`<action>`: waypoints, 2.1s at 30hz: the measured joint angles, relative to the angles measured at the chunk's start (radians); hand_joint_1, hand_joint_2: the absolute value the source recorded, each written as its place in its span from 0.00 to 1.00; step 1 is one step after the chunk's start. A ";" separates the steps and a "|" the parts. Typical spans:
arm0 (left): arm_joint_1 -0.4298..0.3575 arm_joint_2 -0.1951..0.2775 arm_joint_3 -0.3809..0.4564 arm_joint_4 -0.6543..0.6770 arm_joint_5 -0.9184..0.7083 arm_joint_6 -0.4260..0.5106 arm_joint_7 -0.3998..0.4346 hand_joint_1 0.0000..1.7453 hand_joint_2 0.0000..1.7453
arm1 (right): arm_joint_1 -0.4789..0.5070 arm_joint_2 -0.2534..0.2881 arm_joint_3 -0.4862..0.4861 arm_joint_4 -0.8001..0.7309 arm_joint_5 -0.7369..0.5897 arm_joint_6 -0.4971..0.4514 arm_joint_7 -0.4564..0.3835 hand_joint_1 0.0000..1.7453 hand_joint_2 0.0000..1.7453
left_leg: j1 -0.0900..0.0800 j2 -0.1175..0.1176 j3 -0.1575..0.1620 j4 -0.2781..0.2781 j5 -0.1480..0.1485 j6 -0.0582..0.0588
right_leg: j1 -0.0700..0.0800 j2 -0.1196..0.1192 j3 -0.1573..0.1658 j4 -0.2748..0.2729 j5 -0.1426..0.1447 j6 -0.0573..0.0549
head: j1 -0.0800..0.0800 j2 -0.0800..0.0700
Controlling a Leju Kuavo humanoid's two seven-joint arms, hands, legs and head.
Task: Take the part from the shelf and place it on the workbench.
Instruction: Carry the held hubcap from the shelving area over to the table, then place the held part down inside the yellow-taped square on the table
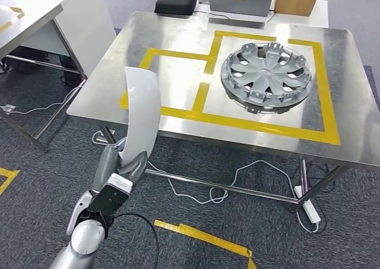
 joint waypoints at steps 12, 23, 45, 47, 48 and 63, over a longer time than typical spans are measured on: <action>-0.003 -0.004 0.016 0.016 0.001 0.007 0.003 1.00 1.00 | -0.004 0.001 0.000 0.004 0.003 0.010 0.000 0.00 1.00 | -0.016 -0.053 -0.100 0.051 0.075 0.044 | 0.013 0.043 0.057 -0.002 -0.046 -0.015 | -0.003 0.000; -0.004 -0.015 0.021 0.023 0.004 0.017 0.004 1.00 1.00 | 0.000 -0.001 0.000 0.005 0.013 0.015 0.000 0.00 1.00 | -0.003 -0.047 -0.052 0.000 0.051 0.046 | 0.002 0.022 -0.110 0.224 -0.086 0.030 | 0.003 0.000; -0.012 -0.019 0.059 0.032 0.010 0.045 0.012 1.00 1.00 | -0.006 0.003 0.000 0.008 0.035 0.021 -0.010 0.00 1.00 | -0.021 -0.051 -0.081 0.018 0.064 0.044 | 0.013 0.024 0.050 -0.009 -0.041 -0.006 | -0.007 0.000; -0.014 -0.020 0.062 0.032 0.010 0.048 0.012 1.00 1.00 | -0.007 0.003 0.000 0.008 0.036 0.020 -0.010 0.00 1.00 | -0.015 -0.051 -0.068 0.001 0.068 0.048 | 0.014 0.023 0.039 0.015 -0.057 0.005 | -0.005 0.000; -0.015 -0.021 0.063 0.032 0.010 0.049 0.013 1.00 1.00 | -0.007 0.003 0.000 0.008 0.036 0.019 -0.010 0.00 1.00 | -0.010 -0.051 -0.062 -0.006 0.069 0.050 | 0.013 0.023 0.018 0.055 -0.076 0.011 | -0.003 0.000; -0.020 -0.021 0.072 0.043 0.009 0.052 0.015 1.00 1.00 | -0.006 -0.003 0.000 0.010 0.042 0.016 -0.018 0.00 1.00 | -0.004 -0.050 -0.034 0.060 -0.025 0.003 | 0.000 0.013 0.010 -0.002 -0.004 -0.014 | -0.008 0.000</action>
